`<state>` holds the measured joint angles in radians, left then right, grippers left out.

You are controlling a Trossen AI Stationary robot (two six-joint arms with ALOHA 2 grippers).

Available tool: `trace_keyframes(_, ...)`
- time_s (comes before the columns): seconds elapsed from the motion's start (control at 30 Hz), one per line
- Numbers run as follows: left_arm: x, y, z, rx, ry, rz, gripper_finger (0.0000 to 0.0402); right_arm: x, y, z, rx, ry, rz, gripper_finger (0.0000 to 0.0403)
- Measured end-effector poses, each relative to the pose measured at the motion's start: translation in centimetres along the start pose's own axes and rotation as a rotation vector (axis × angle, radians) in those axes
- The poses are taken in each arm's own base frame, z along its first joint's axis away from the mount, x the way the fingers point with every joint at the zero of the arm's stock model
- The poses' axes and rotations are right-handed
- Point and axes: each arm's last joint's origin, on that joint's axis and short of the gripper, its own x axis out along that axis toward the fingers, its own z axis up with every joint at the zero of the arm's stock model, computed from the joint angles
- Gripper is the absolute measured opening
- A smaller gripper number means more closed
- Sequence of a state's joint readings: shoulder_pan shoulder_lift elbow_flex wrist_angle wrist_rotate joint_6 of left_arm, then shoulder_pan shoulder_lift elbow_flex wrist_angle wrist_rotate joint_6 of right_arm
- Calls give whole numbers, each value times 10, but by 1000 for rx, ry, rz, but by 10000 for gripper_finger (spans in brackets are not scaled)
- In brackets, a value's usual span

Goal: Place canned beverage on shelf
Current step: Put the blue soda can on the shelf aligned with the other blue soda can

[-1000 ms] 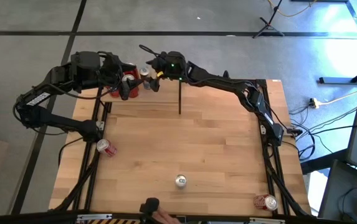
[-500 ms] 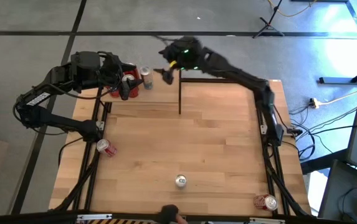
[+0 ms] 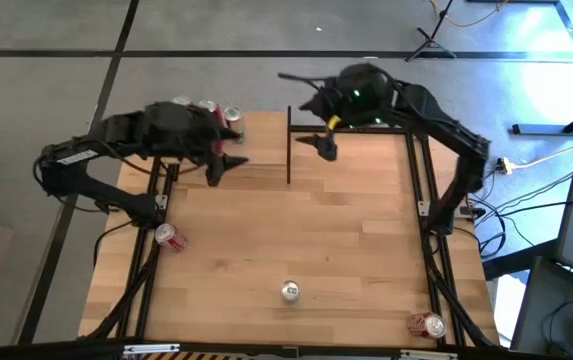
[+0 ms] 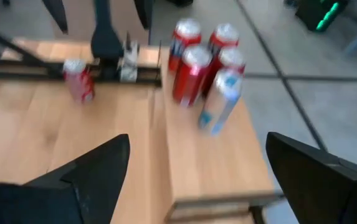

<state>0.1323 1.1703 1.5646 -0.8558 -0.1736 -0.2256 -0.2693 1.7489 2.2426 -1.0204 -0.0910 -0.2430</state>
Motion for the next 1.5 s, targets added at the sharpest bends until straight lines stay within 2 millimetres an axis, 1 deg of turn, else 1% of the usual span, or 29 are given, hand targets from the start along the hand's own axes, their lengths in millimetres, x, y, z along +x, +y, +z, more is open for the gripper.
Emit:
trace_keyframes(0.07,11,-10,-3,0,35,-27,331,-7,11,-8,7,36,3,363)
trace_keyframes(0.17,28,-28,-8,-12,81,-50,331,-19,29,-27,27,60,8,363)
trace_keyframes(0.3,47,-55,-18,-49,132,-65,331,-29,56,-62,64,46,66,363)
trace_keyframes(0.47,64,-98,-40,-90,214,-100,331,-35,93,-106,179,3,184,363)
trace_keyframes(0.53,67,-116,-51,-97,244,-110,331,-30,108,-122,245,29,251,363)
trace_keyframes(0.63,69,-143,-68,-106,282,-119,331,-21,128,-144,304,131,350,363)
trace_keyframes(0.77,69,-178,-95,-65,341,-150,331,-7,155,-161,391,173,422,363)
trace_keyframes(0.87,71,-201,-117,-66,368,-127,331,4,182,-174,347,157,483,363)
trace_keyframes(0.97,73,-220,-138,-67,396,-111,331,8,208,-185,305,104,503,363)
trace_keyframes(1.07,78,-234,-157,-74,429,-95,331,14,230,-197,260,61,491,363)
trace_keyframes(1.13,82,-239,-166,-78,452,-83,331,19,241,-206,218,66,466,363)
trace_keyframes(1.23,91,-246,-180,-79,492,-65,331,31,253,-218,184,118,438,363)
trace_keyframes(1.3,98,-249,-189,-88,507,-39,331,40,259,-225,194,151,431,363)
trace_keyframes(1.4,109,-255,-202,-84,505,-4,331,52,271,-226,203,118,457,363)
trace_keyframes(1.5,120,-259,-215,-63,498,21,331,65,282,-226,181,42,476,363)
